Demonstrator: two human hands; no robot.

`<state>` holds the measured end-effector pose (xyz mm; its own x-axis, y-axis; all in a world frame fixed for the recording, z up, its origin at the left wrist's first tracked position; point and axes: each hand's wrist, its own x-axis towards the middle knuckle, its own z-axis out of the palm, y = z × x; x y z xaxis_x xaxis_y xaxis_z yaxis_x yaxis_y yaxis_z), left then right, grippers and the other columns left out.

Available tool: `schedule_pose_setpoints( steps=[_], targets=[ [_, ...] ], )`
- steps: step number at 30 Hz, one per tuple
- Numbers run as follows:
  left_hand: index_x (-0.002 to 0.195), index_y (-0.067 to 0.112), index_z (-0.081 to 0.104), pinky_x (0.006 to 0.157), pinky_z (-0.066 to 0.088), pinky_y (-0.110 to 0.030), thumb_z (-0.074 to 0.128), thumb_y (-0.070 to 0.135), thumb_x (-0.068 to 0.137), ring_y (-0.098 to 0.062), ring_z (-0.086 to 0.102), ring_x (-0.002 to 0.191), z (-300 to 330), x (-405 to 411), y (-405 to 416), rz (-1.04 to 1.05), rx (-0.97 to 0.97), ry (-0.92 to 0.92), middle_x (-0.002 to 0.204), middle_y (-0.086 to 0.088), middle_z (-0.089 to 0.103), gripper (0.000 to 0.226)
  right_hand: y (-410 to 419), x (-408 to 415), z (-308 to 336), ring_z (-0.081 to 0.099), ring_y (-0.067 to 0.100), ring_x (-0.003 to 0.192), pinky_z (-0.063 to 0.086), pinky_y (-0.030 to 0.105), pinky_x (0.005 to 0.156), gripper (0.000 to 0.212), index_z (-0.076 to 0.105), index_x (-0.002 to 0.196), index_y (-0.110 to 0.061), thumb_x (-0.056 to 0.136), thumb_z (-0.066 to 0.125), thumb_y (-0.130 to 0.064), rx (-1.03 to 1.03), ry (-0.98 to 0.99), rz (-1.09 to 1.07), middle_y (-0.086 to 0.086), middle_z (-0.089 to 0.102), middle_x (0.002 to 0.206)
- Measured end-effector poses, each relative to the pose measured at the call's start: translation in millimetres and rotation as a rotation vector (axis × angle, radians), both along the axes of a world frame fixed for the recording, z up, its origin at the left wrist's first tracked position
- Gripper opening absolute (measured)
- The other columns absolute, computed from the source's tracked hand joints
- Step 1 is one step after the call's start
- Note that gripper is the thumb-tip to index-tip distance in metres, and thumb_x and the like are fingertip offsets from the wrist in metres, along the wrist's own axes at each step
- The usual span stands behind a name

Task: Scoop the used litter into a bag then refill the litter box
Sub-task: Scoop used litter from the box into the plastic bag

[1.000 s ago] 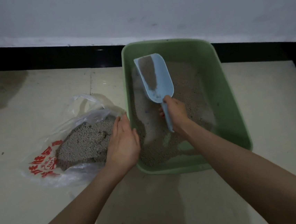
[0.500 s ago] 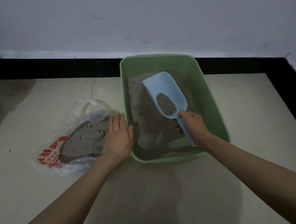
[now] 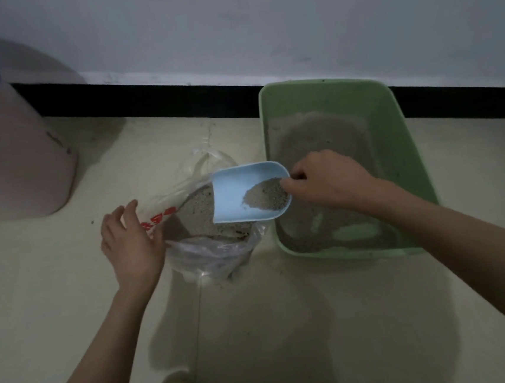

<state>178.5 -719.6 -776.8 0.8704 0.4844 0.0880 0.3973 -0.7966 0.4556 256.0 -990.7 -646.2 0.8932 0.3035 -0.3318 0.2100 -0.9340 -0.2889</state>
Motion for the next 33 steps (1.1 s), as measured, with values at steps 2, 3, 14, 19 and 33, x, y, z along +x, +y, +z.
schedule_pose_setpoints(
  steps=[2, 3, 14, 19, 33],
  targets=[
    [0.132, 0.005, 0.045, 0.098, 0.032, -0.051, 0.064, 0.015, 0.084, -0.043, 0.037, 0.123, 0.1, -0.8, 3.1, 0.054, -0.052, 0.032, 0.129, -0.027, 0.045, 0.053, 28.9, -1.7, 5.7, 0.047, 0.021, 0.057, 0.033, 0.026, 0.055, 0.037, 0.050, 0.068, -0.012, 0.093, 0.042, -0.038, -0.166, -0.096, 0.134, 0.001, 0.044, 0.059],
    [0.130, 0.004, 0.048, 0.096, 0.034, -0.048, 0.062, 0.016, 0.085, -0.042, 0.041, 0.119, 0.0, -0.2, 4.1, 0.060, -0.099, 0.031, 0.126, -0.026, 0.048, 0.048, 42.5, -3.3, 8.3, 0.047, 0.022, 0.061, 0.033, 0.027, 0.058, 0.032, 0.050, 0.074, -0.013, 0.094, 0.040, -0.036, -0.226, -0.132, 0.186, 0.001, 0.042, 0.062],
    [0.094, 0.003, 0.066, 0.075, 0.040, -0.029, 0.056, 0.015, 0.090, -0.030, 0.062, 0.091, 11.8, 1.4, 8.7, 0.040, -0.269, -0.074, 0.095, -0.016, 0.068, 0.017, 73.3, -14.7, 16.5, 0.046, 0.020, 0.076, 0.029, 0.035, 0.083, 0.007, 0.044, 0.088, -0.019, 0.090, 0.051, -0.021, -0.445, -0.350, 0.464, -0.001, 0.041, 0.080],
    [0.116, 0.000, 0.057, 0.086, 0.041, -0.039, 0.053, 0.009, 0.089, -0.038, 0.055, 0.103, 16.2, -4.2, -6.2, -0.059, -0.182, -0.044, 0.112, -0.023, 0.058, 0.028, 18.2, -18.6, 6.5, 0.054, 0.021, 0.074, 0.039, 0.028, 0.068, 0.021, 0.060, 0.091, -0.017, 0.092, 0.047, -0.033, -0.067, -0.227, 0.135, 0.000, 0.054, 0.080],
    [0.144, 0.012, 0.031, 0.112, 0.018, -0.050, 0.013, 0.055, 0.090, -0.036, 0.021, 0.140, 18.8, 6.3, -154.8, -0.968, 0.290, 0.190, 0.149, -0.017, 0.031, 0.071, -200.6, -93.3, -45.0, 0.051, 0.016, 0.091, 0.041, 0.031, 0.079, 0.066, 0.034, 0.139, -0.021, 0.083, 0.065, -0.037, 0.554, -0.458, -1.153, -0.003, 0.048, 0.107]
  ],
)
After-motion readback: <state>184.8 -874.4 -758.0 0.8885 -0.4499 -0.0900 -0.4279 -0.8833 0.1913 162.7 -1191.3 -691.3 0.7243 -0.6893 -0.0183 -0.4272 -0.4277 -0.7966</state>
